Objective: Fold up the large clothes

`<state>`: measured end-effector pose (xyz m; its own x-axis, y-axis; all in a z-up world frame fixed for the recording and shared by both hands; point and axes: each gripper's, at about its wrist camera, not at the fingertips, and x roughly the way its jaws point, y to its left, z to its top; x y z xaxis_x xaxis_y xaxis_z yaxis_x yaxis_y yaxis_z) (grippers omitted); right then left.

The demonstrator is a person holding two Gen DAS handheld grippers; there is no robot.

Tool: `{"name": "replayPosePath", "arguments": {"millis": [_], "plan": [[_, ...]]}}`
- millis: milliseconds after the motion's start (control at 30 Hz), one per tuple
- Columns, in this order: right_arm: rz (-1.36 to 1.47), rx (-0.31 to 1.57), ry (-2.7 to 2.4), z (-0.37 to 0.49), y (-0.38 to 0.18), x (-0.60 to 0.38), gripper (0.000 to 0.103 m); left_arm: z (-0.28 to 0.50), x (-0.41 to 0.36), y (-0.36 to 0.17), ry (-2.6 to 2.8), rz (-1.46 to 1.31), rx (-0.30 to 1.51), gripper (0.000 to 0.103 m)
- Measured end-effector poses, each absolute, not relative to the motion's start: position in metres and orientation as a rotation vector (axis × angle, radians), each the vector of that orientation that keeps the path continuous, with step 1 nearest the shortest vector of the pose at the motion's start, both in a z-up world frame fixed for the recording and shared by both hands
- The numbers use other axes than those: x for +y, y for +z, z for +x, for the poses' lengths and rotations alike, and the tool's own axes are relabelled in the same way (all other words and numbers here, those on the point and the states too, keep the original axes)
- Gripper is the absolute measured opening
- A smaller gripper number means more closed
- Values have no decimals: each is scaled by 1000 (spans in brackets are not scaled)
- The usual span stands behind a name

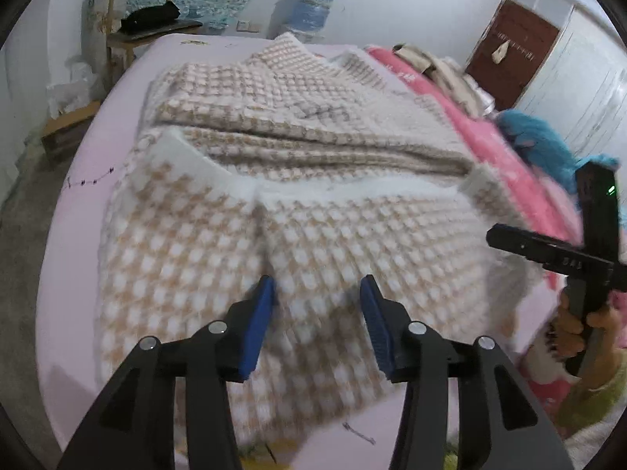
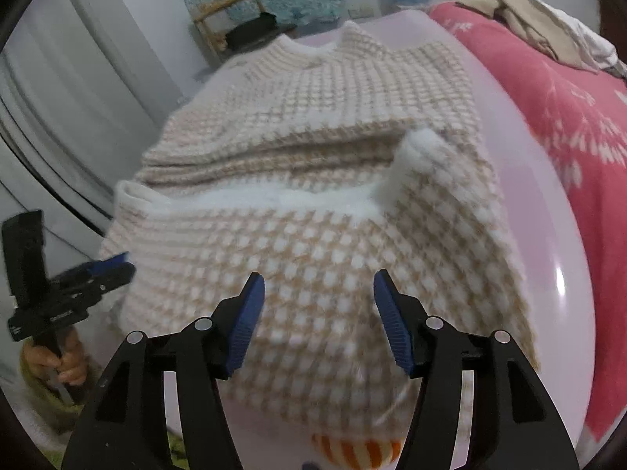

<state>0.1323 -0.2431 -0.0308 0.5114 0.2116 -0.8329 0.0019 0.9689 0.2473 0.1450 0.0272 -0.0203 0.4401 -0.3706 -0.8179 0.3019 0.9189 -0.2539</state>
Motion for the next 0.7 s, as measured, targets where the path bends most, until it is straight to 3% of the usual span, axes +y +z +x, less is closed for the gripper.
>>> {"name": "replayPosePath", "arguments": {"millis": [100, 200, 300, 367, 467, 700], "plan": [[209, 1050, 113, 147, -47, -243, 55, 146, 20, -22, -386, -28, 1007, 45], [168, 1041, 121, 141, -44, -230, 35, 146, 20, -26, -375, -16, 990, 45], [132, 1042, 104, 134, -45, -225, 18, 143, 20, -27, -355, -2, 974, 34], [137, 1042, 107, 133, -47, -226, 5, 143, 20, -28, -341, 13, 962, 18], [133, 1022, 104, 132, -43, -226, 2, 146, 22, -27, -350, -2, 952, 5], [123, 894, 85, 121, -1, -230, 1, 144, 26, -1, -343, 0, 852, 4]]}}
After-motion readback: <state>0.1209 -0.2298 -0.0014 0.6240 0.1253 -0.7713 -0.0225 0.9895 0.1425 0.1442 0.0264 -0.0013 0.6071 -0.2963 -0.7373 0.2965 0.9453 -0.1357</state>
